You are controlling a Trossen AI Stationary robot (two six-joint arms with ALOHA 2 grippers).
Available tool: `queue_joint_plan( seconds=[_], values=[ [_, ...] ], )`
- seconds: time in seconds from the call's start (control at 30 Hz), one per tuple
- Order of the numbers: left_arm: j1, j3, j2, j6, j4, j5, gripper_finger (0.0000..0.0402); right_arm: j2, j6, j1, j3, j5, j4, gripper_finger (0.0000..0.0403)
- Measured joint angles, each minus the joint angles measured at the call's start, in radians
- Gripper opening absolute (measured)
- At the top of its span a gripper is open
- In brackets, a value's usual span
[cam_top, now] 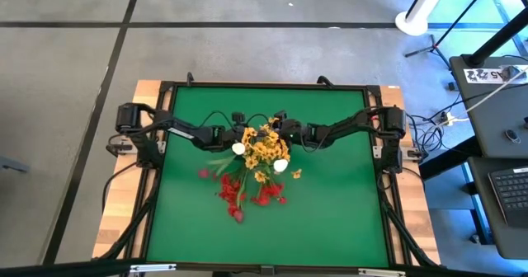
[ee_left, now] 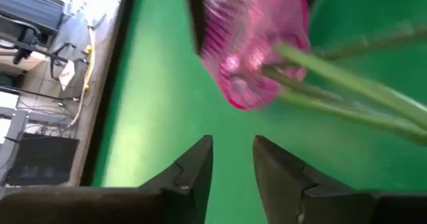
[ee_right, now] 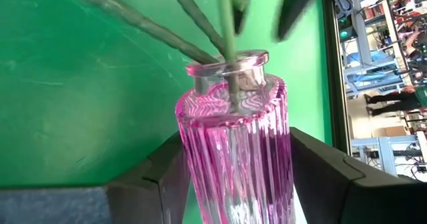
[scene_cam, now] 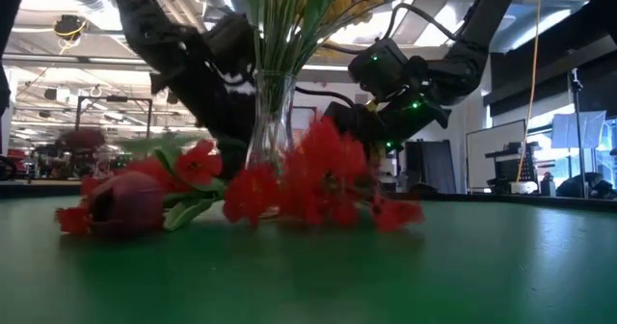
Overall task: Sort flowers into vase by color
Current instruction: Adjust the violet vase
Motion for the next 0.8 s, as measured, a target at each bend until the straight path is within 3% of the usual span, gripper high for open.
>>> queue_joint_plan(
  seconds=[0.3, 0.4, 0.57, 0.8],
  values=[
    [0.014, 0.0, -0.084, -0.004, -0.12, -0.011, 0.0216, 0.0, 0.002, 0.001, 0.0, 0.001, 0.002, 0.0209],
    [0.013, 0.0, -0.084, -0.011, -0.141, -0.059, 0.0242, 0.0, 0.004, 0.001, -0.001, 0.0, 0.003, 0.0209],
    [0.014, 0.0, -0.085, -0.047, -0.161, -0.172, 0.0255, 0.0, 0.024, 0.002, -0.001, 0.011, 0.007, 0.0209],
    [0.015, 0.0, -0.087, -0.085, -0.19, -0.185, 0.0256, -0.002, 0.067, 0.003, -0.001, 0.056, 0.007, 0.0209]
  ],
)
